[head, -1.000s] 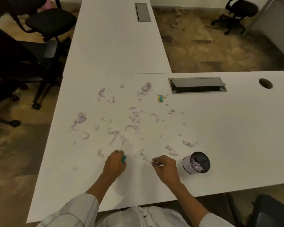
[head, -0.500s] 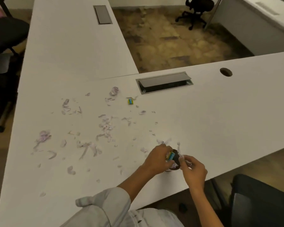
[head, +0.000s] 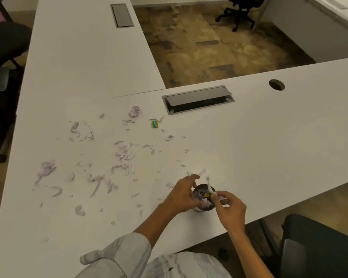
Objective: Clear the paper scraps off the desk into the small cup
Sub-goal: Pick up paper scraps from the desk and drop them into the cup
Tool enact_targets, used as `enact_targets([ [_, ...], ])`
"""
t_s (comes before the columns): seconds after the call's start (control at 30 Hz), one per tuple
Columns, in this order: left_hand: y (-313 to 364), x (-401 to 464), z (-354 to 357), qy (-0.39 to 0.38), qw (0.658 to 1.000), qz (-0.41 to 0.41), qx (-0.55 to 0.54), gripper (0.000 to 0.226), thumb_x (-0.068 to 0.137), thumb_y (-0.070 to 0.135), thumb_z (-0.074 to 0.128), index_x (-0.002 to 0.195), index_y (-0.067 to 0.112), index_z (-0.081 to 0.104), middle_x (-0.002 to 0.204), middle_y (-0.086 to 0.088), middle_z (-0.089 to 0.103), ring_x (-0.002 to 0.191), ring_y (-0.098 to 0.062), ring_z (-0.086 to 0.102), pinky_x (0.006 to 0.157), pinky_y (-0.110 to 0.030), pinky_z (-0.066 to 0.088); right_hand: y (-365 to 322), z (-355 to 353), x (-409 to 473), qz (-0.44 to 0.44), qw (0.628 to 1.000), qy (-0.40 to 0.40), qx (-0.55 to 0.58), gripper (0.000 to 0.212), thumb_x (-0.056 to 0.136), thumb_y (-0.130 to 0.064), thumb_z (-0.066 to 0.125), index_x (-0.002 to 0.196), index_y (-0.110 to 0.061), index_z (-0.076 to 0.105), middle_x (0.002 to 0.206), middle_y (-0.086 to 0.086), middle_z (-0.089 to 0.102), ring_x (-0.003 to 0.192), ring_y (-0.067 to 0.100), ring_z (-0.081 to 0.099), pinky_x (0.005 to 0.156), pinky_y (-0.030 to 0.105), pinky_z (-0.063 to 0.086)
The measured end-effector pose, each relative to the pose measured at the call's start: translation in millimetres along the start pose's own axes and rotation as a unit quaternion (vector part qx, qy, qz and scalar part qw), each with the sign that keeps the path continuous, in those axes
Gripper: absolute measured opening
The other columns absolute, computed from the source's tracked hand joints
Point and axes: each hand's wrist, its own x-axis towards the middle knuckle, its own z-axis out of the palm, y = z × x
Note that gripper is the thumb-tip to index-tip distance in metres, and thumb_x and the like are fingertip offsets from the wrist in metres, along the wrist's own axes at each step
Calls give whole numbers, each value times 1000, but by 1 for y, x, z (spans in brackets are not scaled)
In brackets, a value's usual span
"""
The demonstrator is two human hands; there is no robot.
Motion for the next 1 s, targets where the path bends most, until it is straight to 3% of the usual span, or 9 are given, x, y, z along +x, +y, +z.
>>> enact_targets([
  [0.17,-20,-15,-18,26,999,-24,13,86,58,46,84,131,30,41,106,8,54,62,-11,63,65,-31,55,9,16,2,-45,991,-86,-91,26,80,-22,75,105,-21,68,101,-8,64,80,5,63,62,4,46],
  [0.27,-34,-24,-27,33,998,-51,29,88,57,52,83,130,33,39,106,12,53,61,-8,62,69,-32,55,7,16,5,-46,986,-88,-135,38,78,-20,76,114,-22,63,108,-11,58,79,5,60,65,5,42],
  [0.4,-48,-38,-36,39,995,-80,43,86,57,53,83,129,32,40,107,14,53,63,-8,62,70,-31,55,2,8,6,-42,988,-67,-131,42,77,-14,76,116,-22,62,111,-9,56,61,7,61,63,24,55],
  [0.57,-62,-52,-40,42,992,-115,42,77,60,50,82,124,32,44,105,13,54,65,-7,62,69,-28,54,-1,9,7,-41,987,-69,-139,36,76,-16,76,110,-23,63,101,-10,62,62,6,61,62,25,56],
  [0.67,-70,-57,-39,15,990,-130,46,68,64,48,80,120,28,48,104,11,55,70,-9,62,72,-29,53,-5,18,4,-77,976,-123,-165,30,77,-30,75,105,-27,64,92,-12,66,67,3,61,63,17,52],
  [0.8,-76,-60,-36,-3,989,-141,36,60,66,48,78,115,27,52,101,10,58,73,-12,61,75,-35,55,-15,35,-8,-120,952,-166,-227,34,75,-47,73,104,-32,63,100,-20,54,75,4,58,66,14,47],
  [1.0,-82,-66,-40,4,989,-147,27,52,68,44,77,111,25,55,97,9,60,71,-12,62,73,-33,54,-17,42,-6,-95,954,-140,-247,16,81,-34,72,94,-28,66,91,-10,66,70,6,54,60,16,42],
])
